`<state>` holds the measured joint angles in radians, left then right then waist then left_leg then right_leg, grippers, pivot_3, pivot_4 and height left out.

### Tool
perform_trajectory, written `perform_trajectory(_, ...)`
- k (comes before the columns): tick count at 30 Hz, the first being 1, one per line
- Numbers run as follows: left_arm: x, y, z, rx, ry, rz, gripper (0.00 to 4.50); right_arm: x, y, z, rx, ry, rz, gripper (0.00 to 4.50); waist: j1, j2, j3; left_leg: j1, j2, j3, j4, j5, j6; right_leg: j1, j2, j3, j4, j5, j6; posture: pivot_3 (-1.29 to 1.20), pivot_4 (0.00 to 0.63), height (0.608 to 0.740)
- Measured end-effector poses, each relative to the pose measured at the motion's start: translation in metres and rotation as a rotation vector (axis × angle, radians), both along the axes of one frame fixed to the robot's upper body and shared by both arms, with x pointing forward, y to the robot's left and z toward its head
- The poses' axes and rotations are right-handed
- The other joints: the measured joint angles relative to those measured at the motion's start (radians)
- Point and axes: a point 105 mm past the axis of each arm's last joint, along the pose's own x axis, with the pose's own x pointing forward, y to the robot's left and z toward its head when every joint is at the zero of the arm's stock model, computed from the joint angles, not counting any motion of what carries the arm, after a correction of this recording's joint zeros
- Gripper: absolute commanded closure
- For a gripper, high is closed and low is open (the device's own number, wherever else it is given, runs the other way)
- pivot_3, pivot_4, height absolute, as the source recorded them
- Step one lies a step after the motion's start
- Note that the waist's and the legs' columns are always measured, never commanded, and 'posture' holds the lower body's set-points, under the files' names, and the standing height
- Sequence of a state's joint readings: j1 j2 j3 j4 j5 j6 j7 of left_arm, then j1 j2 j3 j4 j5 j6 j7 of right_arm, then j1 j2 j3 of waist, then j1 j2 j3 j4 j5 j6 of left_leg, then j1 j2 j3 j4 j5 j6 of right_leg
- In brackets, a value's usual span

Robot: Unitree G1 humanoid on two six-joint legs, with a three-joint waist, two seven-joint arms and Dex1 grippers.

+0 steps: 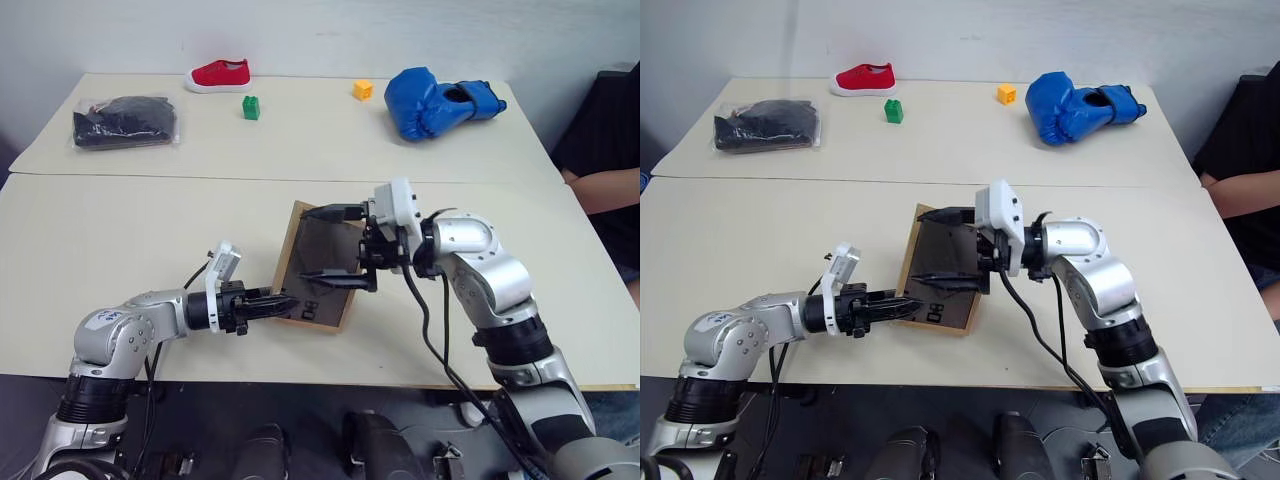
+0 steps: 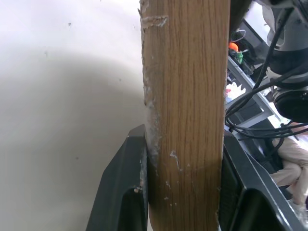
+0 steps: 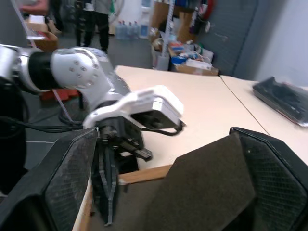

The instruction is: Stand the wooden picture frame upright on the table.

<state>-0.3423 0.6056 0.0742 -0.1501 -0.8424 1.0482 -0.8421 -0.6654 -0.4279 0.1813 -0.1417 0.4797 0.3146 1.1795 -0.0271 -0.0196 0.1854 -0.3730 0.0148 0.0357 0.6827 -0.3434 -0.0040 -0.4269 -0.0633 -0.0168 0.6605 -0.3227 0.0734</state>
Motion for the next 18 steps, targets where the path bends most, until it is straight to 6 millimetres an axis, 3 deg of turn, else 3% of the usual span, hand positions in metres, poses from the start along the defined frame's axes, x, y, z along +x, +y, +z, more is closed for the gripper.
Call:
perform_trajectory(7, 0.0, 0.0, 0.021, -0.098, 0.075, -0.006, 3.23, -0.022, -0.019, 0.003, 0.004, -0.04, 0.008, 0.03, 0.0, 0.0, 0.0, 0.0, 0.0, 0.0, 0.0, 0.0, 0.0, 0.0, 0.0, 0.0, 0.0, 0.0, 0.0, 0.0, 0.15, 0.74)
perform_trajectory(11, -0.001, -0.001, 0.021, -0.118, 0.12, -0.019, 3.23, -0.023, -0.029, 0.002, -0.011, -0.057, -0.025, 0.03, -0.001, 0.0, 0.0, 0.0, 0.0, 0.0, 0.0, 0.0, 0.0, 0.0, 0.0, 0.0, -0.001, 0.0, 0.0, 0.0, 0.15, 0.74)
perform_trajectory(15, 0.0, 0.004, 0.03, -0.155, 0.219, -0.03, 3.23, -0.008, -0.044, 0.025, 0.107, -0.195, -0.155, 0.03, -0.001, 0.0, 0.0, 0.001, 0.0, 0.0, 0.001, 0.0, 0.0, 0.0, 0.001, 0.0, 0.0, 0.0, 0.0, 0.0, 0.15, 0.74)
perform_trajectory(18, -0.008, 0.012, 0.033, -0.111, 0.353, -0.074, 3.23, 0.015, -0.075, 0.034, 0.138, -0.3, -0.313, 0.03, -0.001, 0.0, 0.0, 0.001, -0.001, 0.0, 0.0, 0.0, 0.0, 0.001, 0.0, 0.0, 0.0, 0.0, 0.0, 0.0, 0.15, 0.74)
